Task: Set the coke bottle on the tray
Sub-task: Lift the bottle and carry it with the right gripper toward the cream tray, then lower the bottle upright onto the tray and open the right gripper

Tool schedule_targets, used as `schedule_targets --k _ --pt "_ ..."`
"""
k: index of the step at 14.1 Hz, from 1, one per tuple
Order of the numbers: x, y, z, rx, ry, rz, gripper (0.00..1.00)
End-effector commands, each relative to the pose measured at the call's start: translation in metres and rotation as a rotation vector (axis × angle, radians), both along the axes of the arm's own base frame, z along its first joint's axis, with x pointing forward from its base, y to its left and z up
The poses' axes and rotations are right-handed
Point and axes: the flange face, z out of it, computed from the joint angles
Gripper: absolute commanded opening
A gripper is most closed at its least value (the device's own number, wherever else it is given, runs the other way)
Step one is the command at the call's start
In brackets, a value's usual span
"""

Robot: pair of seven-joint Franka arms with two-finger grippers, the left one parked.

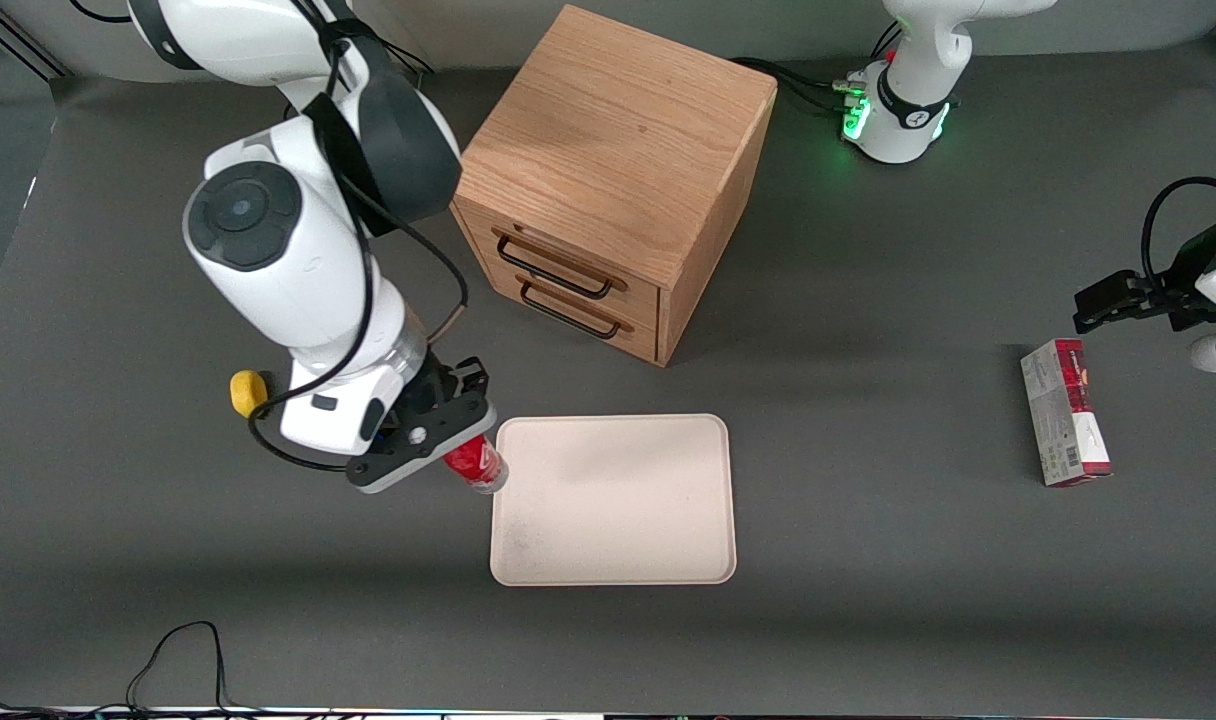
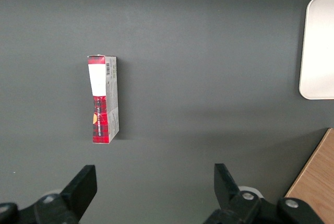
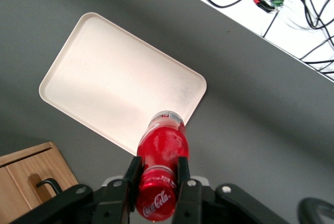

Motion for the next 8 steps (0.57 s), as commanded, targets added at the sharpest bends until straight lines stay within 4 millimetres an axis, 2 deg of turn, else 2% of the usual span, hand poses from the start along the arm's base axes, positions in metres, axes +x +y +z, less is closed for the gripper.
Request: schedule_targets --k 1,2,6,8 --pt "0.004 0.009 -0.009 -0.01 -0.015 -0.011 0.0" --pt "0.009 0.01 -0.019 -0.012 -0.021 -0.011 0.0" --pt "0.038 0.015 -0.104 -0.038 -0.018 -0.015 0.0" --pt "0.046 0.019 -0.137 -0.046 -0.025 -0.016 0.0"
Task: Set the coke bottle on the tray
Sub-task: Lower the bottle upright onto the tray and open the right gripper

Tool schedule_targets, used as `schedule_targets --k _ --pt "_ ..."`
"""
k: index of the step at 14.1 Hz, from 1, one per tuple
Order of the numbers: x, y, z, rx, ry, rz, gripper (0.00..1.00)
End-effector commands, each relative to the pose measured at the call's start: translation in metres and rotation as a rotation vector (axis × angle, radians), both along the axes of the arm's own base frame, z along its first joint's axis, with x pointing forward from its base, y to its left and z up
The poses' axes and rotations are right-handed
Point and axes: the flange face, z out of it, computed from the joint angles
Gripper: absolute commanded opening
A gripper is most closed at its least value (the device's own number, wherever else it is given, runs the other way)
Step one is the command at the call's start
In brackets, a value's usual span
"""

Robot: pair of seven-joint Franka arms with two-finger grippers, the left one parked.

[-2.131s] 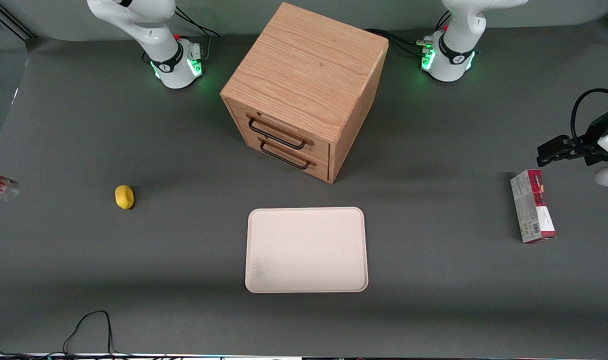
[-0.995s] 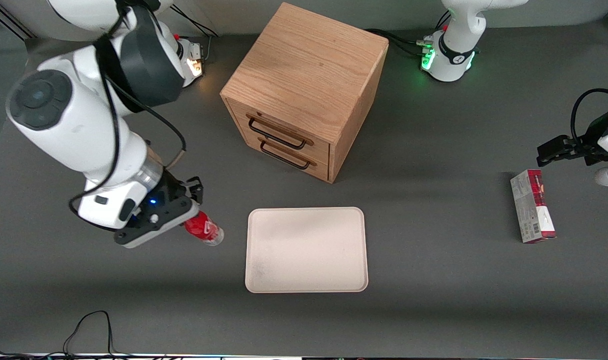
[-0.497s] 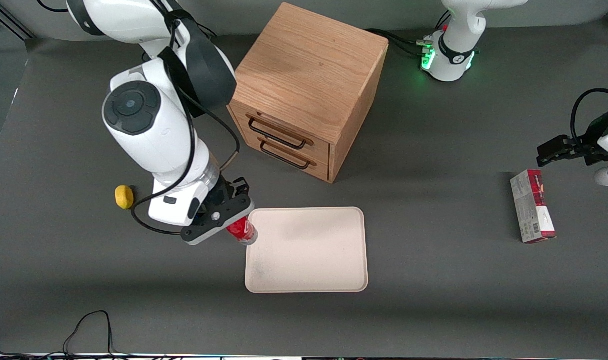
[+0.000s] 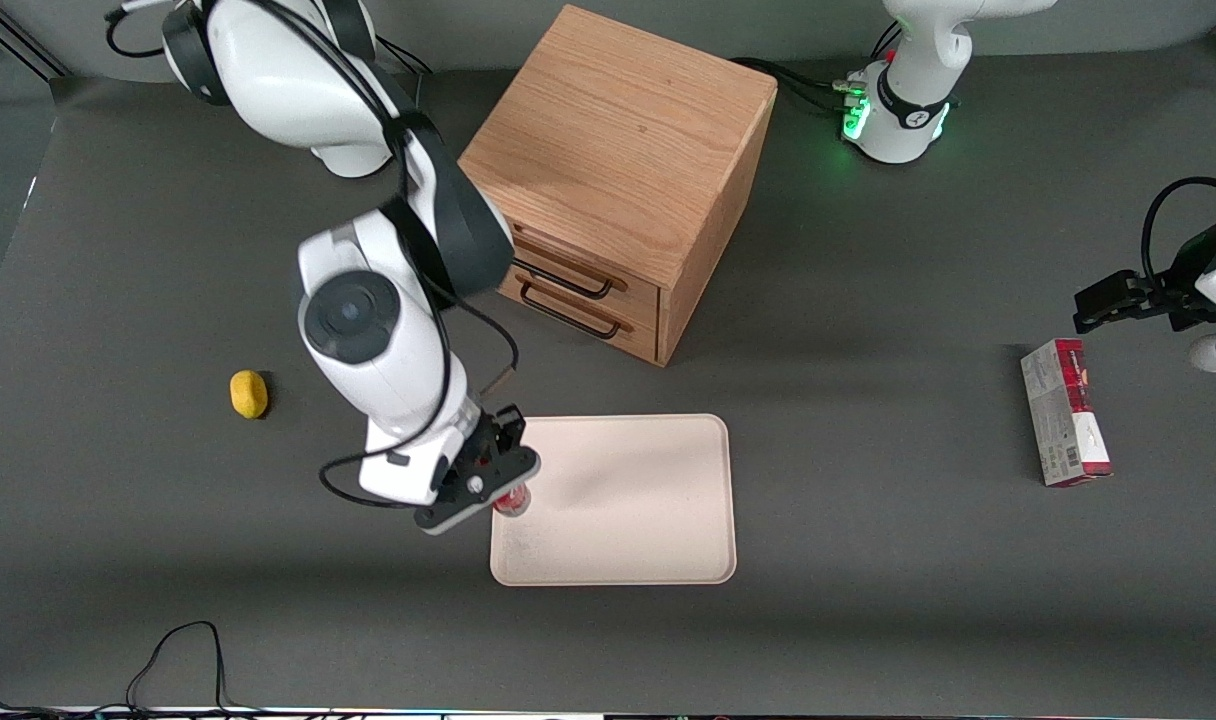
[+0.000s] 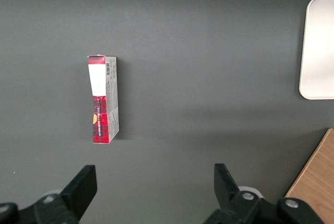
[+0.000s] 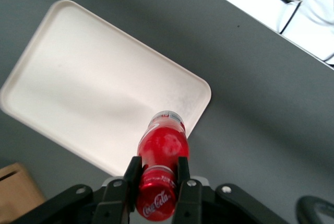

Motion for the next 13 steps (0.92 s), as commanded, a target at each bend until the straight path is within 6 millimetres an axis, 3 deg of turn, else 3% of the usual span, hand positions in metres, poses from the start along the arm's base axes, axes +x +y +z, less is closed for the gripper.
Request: schedule_targets --k 1,3,5,13 --pt "0.015 -0.001 -0.03 -0.01 -0.034 -0.016 0.0" --pt "0.021 -0.006 -0.056 -0.013 -0.021 -0.025 0.0" --pt "0.023 -0.007 -0.068 -0.016 -0.021 -0.026 0.0" --pt "0.02 -0.004 -0.092 -0.016 -0.001 -0.031 0.0"
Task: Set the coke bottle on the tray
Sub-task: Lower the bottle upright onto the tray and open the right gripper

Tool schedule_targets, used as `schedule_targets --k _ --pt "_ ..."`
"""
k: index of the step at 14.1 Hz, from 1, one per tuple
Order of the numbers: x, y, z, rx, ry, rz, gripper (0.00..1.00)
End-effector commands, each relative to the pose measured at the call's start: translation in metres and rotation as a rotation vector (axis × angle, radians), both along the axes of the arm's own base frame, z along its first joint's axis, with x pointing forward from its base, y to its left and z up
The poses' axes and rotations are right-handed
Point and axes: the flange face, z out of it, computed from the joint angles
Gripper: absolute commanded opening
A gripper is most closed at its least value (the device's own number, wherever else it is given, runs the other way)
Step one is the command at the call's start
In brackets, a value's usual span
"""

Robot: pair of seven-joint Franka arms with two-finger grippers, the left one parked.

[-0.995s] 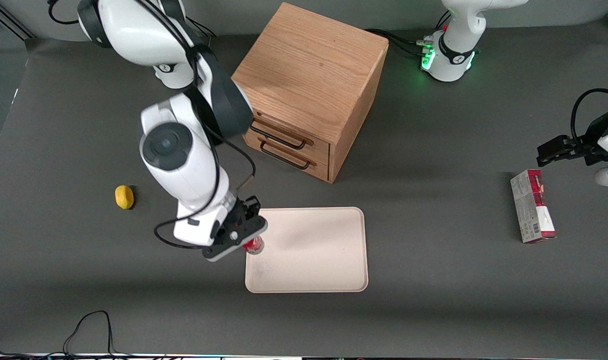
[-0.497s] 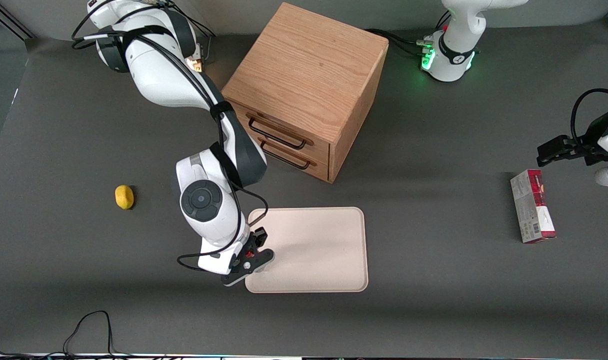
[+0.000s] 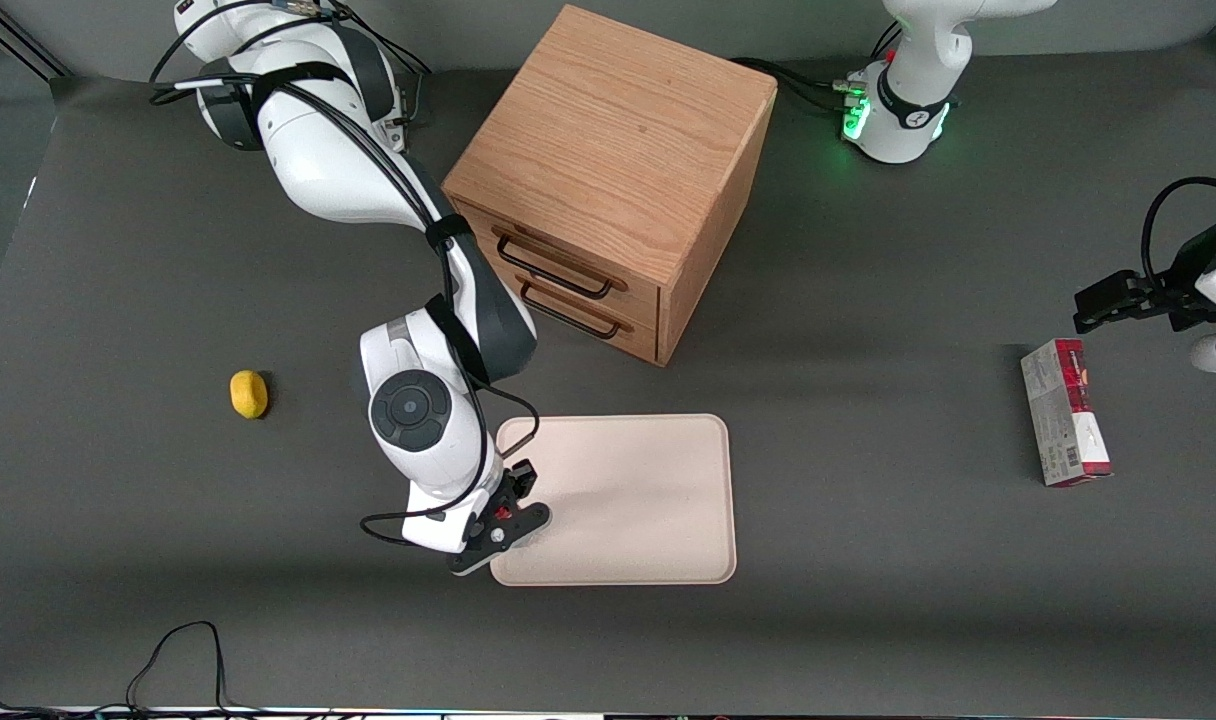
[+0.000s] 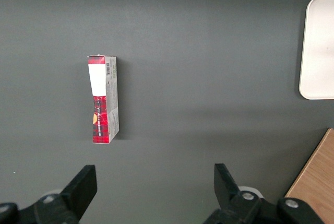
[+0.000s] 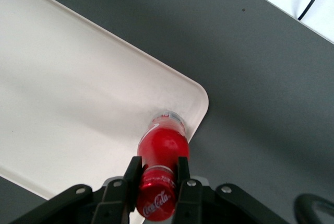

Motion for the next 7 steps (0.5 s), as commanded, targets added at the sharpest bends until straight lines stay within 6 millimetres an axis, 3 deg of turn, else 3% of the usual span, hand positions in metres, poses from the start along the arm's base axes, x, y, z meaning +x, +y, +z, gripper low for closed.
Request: schedule_targets --k 1,5,6,7 --pt "-0.0034 0.0065 -0.003 0.008 -0.002 -0.012 0.0" --pt "-0.0036 0.0062 -0.0045 0.009 0.001 -0.015 0.01" --pt "-0.0039 0.006 -0.0054 0.009 0.004 -0.017 0.64" --pt "-0.0039 0.006 -0.0042 0.01 0.003 -0.02 0.99"
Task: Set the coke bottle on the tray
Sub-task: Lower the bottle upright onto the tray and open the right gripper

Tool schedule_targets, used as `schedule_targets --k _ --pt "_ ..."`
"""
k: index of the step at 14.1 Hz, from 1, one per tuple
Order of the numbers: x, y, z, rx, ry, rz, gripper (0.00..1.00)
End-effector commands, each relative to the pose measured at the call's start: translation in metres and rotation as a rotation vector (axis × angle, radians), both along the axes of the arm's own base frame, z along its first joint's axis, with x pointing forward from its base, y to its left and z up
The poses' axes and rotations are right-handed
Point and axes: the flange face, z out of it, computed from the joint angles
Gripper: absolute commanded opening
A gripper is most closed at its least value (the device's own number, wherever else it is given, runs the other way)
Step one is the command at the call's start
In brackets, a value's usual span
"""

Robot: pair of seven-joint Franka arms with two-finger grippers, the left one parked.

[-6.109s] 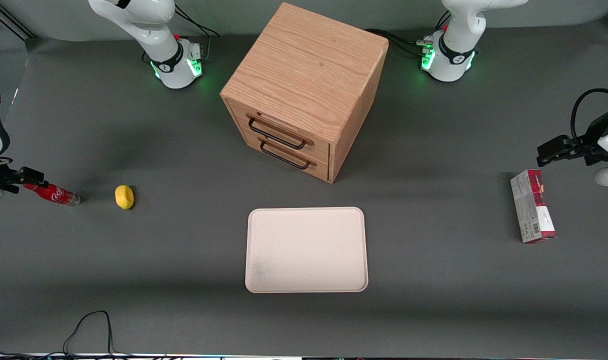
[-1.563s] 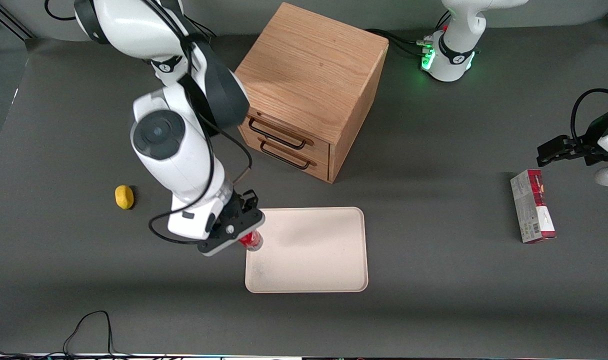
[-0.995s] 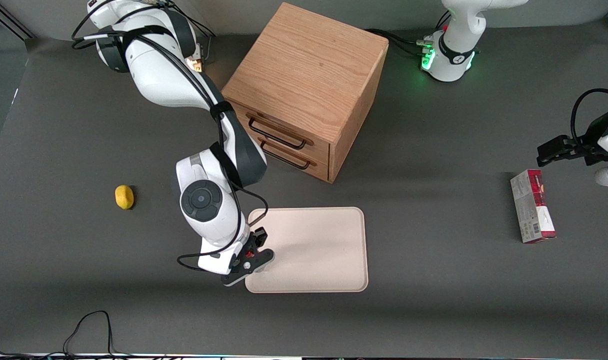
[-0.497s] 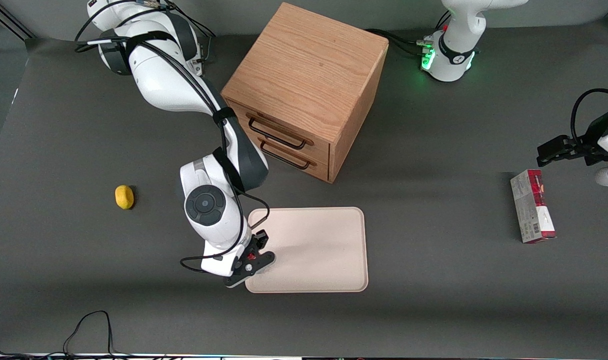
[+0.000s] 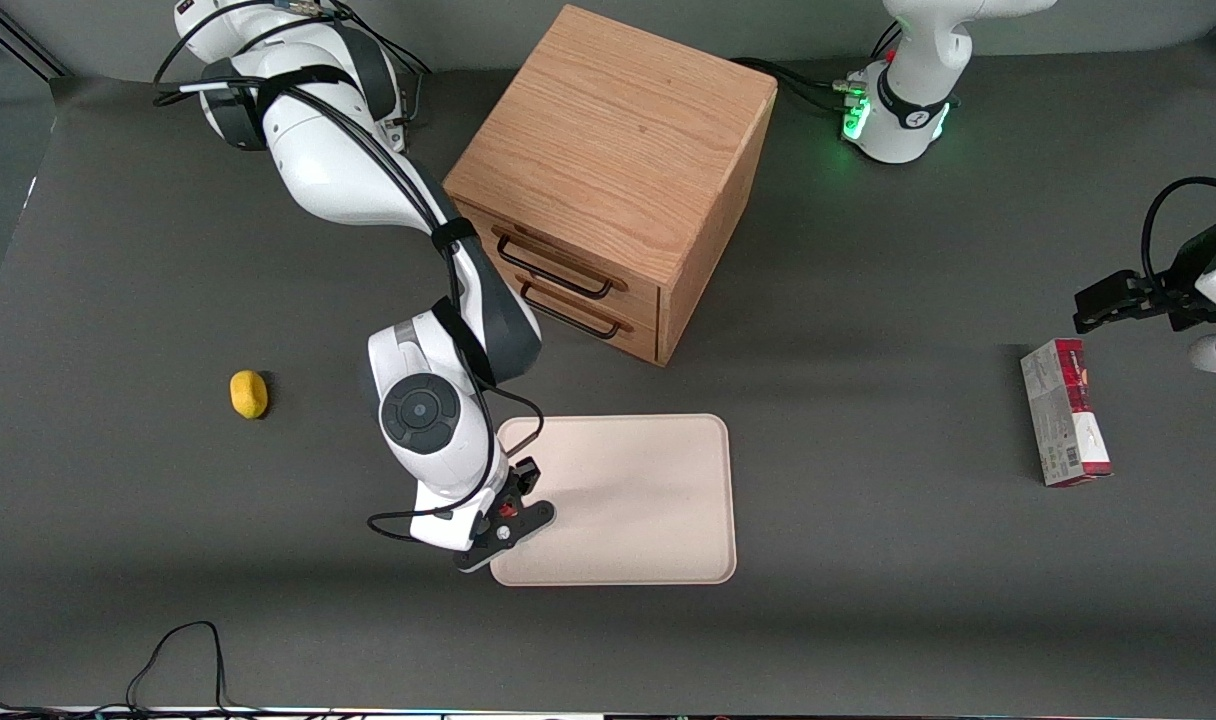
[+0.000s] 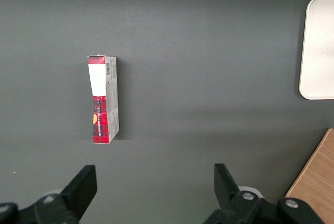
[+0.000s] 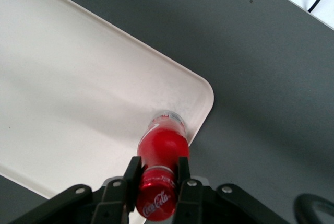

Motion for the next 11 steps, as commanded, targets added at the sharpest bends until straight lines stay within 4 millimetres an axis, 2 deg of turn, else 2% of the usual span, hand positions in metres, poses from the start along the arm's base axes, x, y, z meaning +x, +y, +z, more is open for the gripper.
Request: schedule_targets --k 1,3,5,7,11 --pt "-0.001 0.004 0.007 0.017 -0.013 -0.023 1.0" --pt "-0.001 0.004 0.012 0.021 -0.018 -0.023 1.0" --pt "-0.002 0.003 0.028 0.023 -0.027 -0.018 1.0" --pt "-0.008 -0.002 0.052 0.012 -0.005 -0.022 1.0" --pt "-0.028 -0.025 0.135 0.0 0.043 -0.024 1.0"
